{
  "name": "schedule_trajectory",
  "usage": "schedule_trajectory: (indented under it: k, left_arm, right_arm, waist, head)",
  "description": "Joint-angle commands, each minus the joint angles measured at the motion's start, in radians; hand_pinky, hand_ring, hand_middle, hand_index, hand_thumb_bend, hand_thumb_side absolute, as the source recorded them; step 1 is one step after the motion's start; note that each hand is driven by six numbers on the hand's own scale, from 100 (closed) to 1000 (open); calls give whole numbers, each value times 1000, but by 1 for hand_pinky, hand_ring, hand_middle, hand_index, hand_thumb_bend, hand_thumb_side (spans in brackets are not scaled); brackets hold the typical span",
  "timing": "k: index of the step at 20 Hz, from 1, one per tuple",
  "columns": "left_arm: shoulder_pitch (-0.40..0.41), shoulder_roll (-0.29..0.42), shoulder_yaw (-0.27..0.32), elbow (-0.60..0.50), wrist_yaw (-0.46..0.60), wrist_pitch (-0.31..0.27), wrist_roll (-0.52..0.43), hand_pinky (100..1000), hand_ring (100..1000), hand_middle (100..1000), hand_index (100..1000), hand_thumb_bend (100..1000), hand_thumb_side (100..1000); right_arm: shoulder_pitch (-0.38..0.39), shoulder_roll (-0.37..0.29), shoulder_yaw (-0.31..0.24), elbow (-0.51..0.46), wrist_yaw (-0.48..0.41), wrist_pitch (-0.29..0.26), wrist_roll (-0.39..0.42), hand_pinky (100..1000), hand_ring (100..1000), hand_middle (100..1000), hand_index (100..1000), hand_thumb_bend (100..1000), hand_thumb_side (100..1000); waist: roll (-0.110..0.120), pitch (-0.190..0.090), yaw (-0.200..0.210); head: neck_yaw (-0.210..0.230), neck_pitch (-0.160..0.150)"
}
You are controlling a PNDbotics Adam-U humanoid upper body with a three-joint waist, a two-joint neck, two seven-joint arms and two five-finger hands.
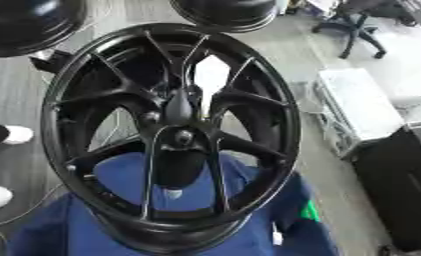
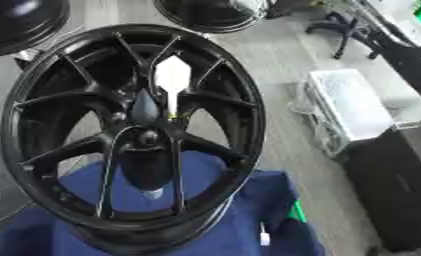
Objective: Pull the pin out of the wheel hub.
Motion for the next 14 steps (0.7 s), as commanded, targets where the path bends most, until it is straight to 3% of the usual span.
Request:
schedule_trajectory:
  k: [1, 7, 14]
  left_arm:
    - [-3, 16, 0, -24, -6, 0, -6, 680, 799, 740, 774, 100, 759]
    - [-2, 20, -5, -24, -4, 5, -10, 681, 800, 741, 774, 100, 760]
    - [7, 21, -10, -14, -2, 10, -14, 681, 800, 741, 774, 100, 767]
  right_arm:
    - [-11, -37, -16, -11, -2, 8, 4, 950, 744, 743, 907, 100, 206]
    - [-36, -34, 15, -5, 105, 26, 39, 939, 770, 769, 914, 100, 153]
    - [-110, 30, 114, 43, 322, 53, 129, 945, 801, 793, 928, 100, 241]
  waist:
    - [8, -9, -3]
    - [10, -14, -2]
    - [7, -25, -5]
  head:
    - [-7, -2]
    - [-7, 3]
    - [4, 6]
